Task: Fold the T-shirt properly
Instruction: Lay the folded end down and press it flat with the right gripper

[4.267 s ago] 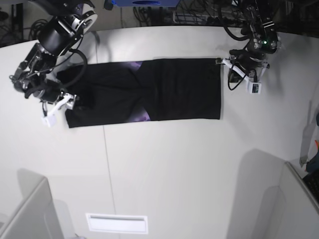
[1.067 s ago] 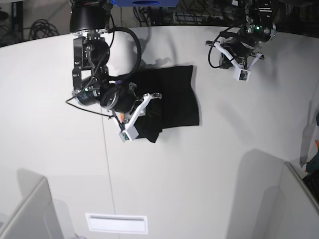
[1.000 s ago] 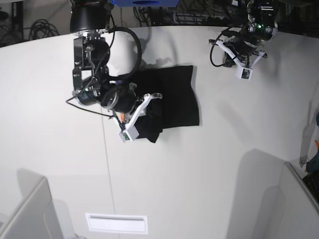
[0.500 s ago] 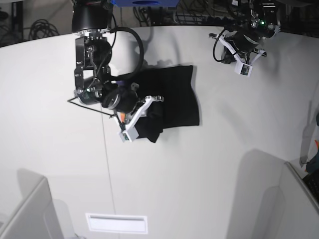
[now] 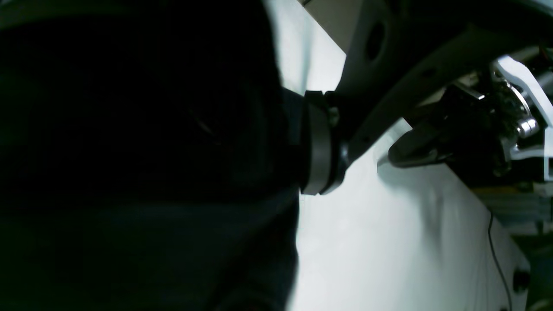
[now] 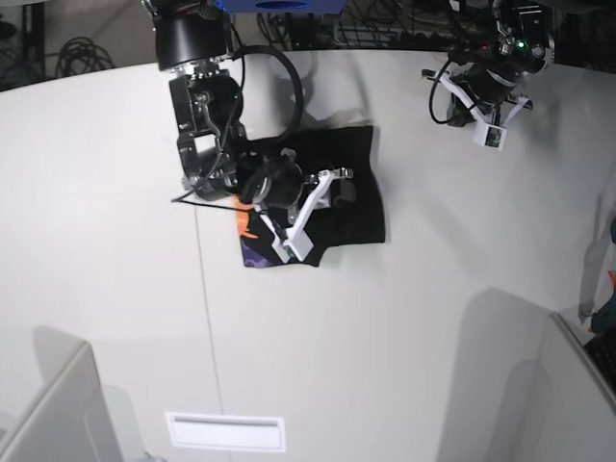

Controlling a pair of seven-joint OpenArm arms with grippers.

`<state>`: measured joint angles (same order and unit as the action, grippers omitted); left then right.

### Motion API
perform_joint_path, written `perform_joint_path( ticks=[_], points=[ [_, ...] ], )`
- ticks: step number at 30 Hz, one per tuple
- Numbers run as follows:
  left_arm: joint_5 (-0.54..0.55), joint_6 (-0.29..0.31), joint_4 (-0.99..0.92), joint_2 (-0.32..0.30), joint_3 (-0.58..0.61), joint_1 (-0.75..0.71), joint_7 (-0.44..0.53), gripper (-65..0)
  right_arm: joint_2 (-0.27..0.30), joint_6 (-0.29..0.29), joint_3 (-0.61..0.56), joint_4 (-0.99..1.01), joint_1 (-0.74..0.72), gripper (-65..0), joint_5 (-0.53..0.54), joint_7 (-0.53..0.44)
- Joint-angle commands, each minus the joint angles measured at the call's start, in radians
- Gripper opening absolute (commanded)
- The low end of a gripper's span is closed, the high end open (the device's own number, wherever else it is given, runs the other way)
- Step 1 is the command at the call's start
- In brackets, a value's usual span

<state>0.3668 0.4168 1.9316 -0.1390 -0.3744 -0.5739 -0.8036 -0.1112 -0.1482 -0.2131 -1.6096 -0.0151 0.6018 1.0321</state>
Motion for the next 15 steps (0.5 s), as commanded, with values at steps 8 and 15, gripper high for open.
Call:
perform_joint_path(
  ticks=[8,15],
  points=[
    [0.005,0.003,0.018,-0.009,-0.033,-0.005,0.014,-65.0,-0.008,0.002,-0.111,-0.016,-0.041,-35.1,0.017,-0.048],
    [0.005,0.003,0.016,-0.009,-0.053,-0.004,0.014,-65.0,0.032,0.002,-0.176,-0.169,-0.018,-35.3,0.022,-0.046]
  ],
)
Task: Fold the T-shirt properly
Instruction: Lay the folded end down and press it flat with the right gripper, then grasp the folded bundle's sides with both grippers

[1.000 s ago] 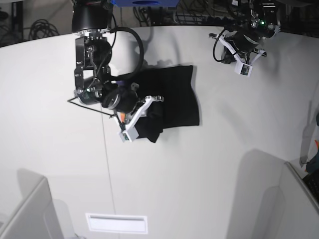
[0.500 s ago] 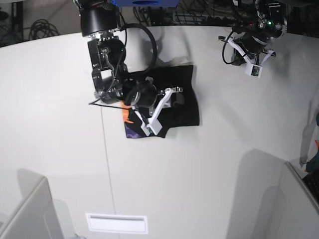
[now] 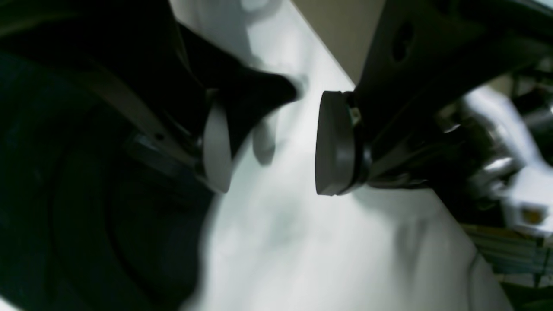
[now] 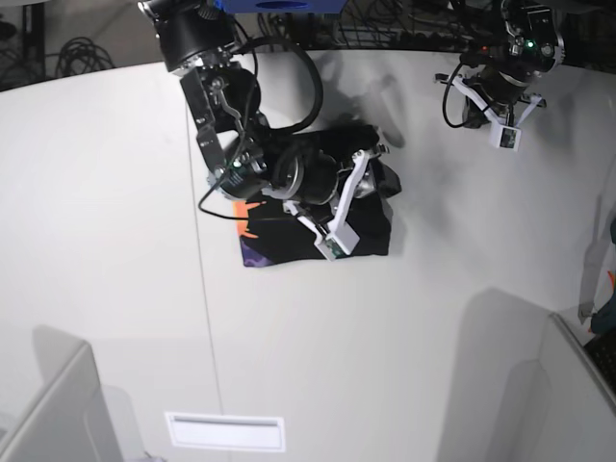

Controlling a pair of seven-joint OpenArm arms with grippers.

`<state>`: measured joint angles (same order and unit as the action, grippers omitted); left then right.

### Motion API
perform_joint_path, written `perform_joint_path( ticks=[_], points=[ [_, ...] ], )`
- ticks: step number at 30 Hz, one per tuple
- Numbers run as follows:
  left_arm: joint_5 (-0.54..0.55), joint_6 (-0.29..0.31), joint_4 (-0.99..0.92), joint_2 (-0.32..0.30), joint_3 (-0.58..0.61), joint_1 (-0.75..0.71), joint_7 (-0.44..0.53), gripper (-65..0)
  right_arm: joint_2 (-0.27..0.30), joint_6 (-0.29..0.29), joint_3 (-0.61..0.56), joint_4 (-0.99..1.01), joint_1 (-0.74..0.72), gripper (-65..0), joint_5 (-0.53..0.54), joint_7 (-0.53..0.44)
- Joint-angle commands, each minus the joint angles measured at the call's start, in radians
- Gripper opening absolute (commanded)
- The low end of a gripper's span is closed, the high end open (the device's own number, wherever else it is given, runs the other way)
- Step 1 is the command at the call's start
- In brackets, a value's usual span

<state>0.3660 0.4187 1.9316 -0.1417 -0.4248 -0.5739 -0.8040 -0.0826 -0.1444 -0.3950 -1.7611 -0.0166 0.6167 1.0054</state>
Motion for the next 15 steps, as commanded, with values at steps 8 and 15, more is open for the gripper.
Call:
perform_joint_path(
  ticks=[8,15],
  points=[
    [0.08,0.001,0.027,-0.002,0.002,0.002,0.015,-65.0,0.057,-0.008,0.163,-0.004,-0.007,-59.3,0.009,-0.016],
    [0.603,-0.001,0.025,-0.083,0.005,0.033,0.015,-65.0,0.086,-0.01,0.172,0.01,0.079,-65.0,0.002,-0.02]
  ],
)
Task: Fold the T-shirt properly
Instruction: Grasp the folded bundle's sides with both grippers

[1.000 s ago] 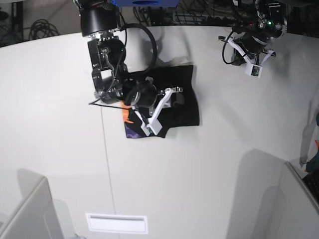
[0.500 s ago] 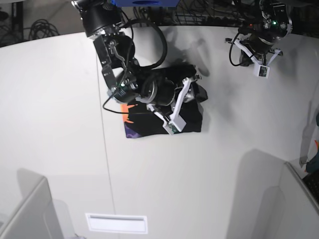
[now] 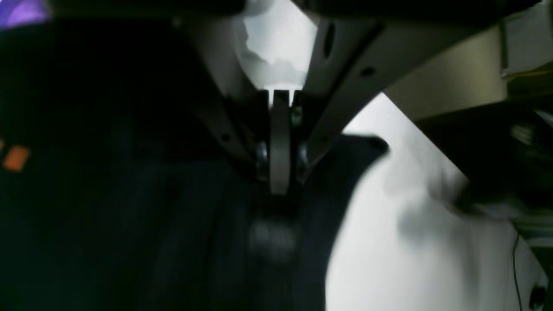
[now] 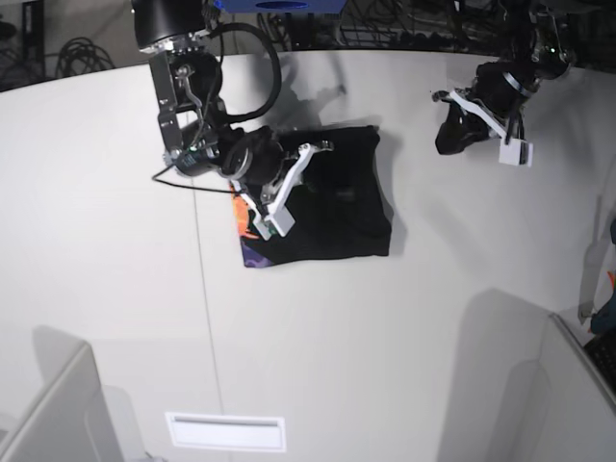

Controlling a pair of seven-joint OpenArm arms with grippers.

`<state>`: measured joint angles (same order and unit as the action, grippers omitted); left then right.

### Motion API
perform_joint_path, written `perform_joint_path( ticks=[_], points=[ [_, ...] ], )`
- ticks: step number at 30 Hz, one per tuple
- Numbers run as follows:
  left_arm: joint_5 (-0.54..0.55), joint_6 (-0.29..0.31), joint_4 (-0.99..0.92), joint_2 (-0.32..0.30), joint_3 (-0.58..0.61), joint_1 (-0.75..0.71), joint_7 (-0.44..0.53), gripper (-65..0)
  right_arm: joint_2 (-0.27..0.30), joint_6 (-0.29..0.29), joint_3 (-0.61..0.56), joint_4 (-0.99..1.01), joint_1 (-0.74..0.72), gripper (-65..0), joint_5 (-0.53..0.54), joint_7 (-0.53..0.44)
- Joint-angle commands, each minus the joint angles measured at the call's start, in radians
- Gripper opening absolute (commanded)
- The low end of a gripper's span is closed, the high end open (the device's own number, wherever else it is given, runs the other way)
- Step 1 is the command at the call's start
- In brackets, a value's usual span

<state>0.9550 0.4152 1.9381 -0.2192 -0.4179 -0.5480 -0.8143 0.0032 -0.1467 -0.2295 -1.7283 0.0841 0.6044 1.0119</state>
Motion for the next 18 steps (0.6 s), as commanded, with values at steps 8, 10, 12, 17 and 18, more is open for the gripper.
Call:
perform_joint_path(
  ticks=[8,10,12,17,18],
  points=[
    [0.184,0.0,-0.05,0.031,0.001,0.159,-0.027,-9.7,0.134,-0.004,0.008,-0.17,0.047,-65.0,0.022,-0.144],
    [0.184,0.0,-0.108,0.063,0.001,0.199,-0.029,0.0,0.136,-0.006,0.034,-0.172,0.056,-65.0,0.022,-0.144],
    [0.184,0.0,-0.176,0.09,0.015,0.237,-0.029,0.0,0.134,-0.008,0.078,-0.174,0.065,-65.0,0.022,-0.143],
    [0.158,-0.002,-0.303,0.09,0.129,0.305,-0.029,0.0,0.136,-0.009,0.158,-0.174,0.085,-65.0,0.022,-0.137],
    [0.131,-0.012,-0.317,0.096,0.147,0.316,-0.029,0.0,0.136,-0.009,0.178,-0.174,0.093,-65.0,0.022,-0.137]
  ],
)
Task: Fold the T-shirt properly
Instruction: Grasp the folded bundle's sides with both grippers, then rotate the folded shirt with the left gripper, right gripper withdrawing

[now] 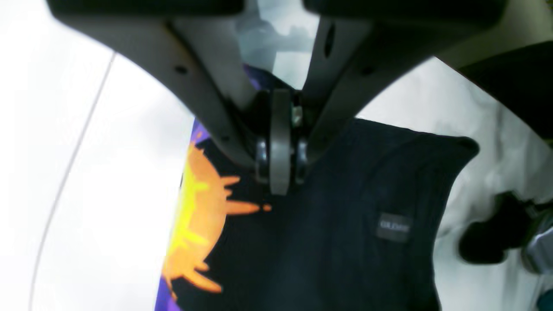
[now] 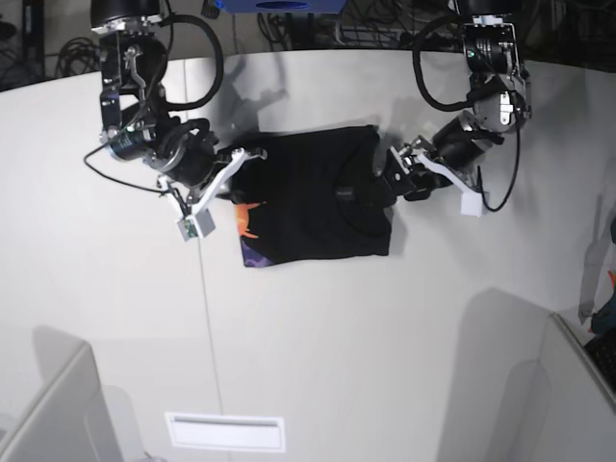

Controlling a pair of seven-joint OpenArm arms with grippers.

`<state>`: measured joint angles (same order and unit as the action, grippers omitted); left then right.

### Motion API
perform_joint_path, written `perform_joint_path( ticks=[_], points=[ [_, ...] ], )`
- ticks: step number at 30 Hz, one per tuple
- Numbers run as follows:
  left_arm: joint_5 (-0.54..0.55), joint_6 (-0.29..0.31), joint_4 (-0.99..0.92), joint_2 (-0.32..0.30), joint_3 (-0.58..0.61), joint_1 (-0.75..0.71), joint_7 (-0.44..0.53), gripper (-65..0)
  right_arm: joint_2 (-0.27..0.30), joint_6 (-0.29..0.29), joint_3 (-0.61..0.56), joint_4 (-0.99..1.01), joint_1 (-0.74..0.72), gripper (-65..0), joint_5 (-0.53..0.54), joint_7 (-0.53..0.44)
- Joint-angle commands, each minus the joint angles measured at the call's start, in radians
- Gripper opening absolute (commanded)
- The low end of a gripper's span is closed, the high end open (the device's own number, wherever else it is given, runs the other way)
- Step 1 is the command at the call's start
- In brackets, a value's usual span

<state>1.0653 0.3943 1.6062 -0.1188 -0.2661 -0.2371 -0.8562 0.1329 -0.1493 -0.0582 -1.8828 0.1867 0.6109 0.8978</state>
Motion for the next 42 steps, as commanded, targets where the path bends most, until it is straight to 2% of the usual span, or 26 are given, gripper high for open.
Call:
perform_joint_path(
  ticks=[1,4,11,17,19,22,25,28,30,36,42],
  points=[
    [-0.009,-0.018,0.006,-0.003,0.014,0.012,0.013,0.0,0.006,-0.008,0.025,-0.019,-0.003,-65.0,0.016,-0.022],
    [-0.05,-0.107,-0.01,0.012,0.051,0.022,0.015,0.0,0.006,-0.009,0.059,-0.019,0.003,-65.0,0.016,-0.022],
    [-0.052,-0.214,-0.073,0.015,0.089,0.051,0.015,0.0,-0.003,-0.117,0.134,-0.019,0.026,-65.0,0.016,-0.027],
    [-0.052,-0.254,-0.096,0.011,0.182,0.086,0.015,-1.0,-0.002,-0.132,0.209,-0.019,0.046,-65.0,0.016,-0.03],
    [-0.052,-0.265,-0.096,0.011,0.19,0.086,0.015,-13.0,0.0,-0.177,0.235,-0.019,0.05,-65.0,0.016,-0.03],
    [-0.052,-0.265,-0.096,0.011,0.187,0.087,0.015,-39.7,-0.003,-0.273,0.298,-0.019,0.067,-65.0,0.016,-0.029],
    [-0.053,-0.265,-0.096,0.009,0.187,0.087,0.015,-65.0,-0.003,-0.296,0.343,-0.019,0.078,-65.0,0.016,-0.024],
    [-0.055,-0.265,-0.096,0.008,0.201,0.1,0.013,-65.0,-0.003,-0.296,0.377,-0.019,0.089,-65.0,0.016,-0.026],
    [-0.087,-0.265,-0.094,-0.015,0.225,0.117,0.008,-65.0,-0.002,-0.298,0.401,-0.019,0.093,-65.0,0.016,-0.022],
    [-0.297,-0.265,-0.093,-0.138,0.451,0.235,-0.193,-65.0,0.006,-0.298,0.418,-0.019,0.112,-65.0,0.014,-0.024],
    [-0.606,-0.258,-0.037,-0.233,0.738,0.328,-0.211,-65.0,0.004,-0.298,0.453,-0.019,0.116,-65.0,0.011,-0.021]
  ],
)
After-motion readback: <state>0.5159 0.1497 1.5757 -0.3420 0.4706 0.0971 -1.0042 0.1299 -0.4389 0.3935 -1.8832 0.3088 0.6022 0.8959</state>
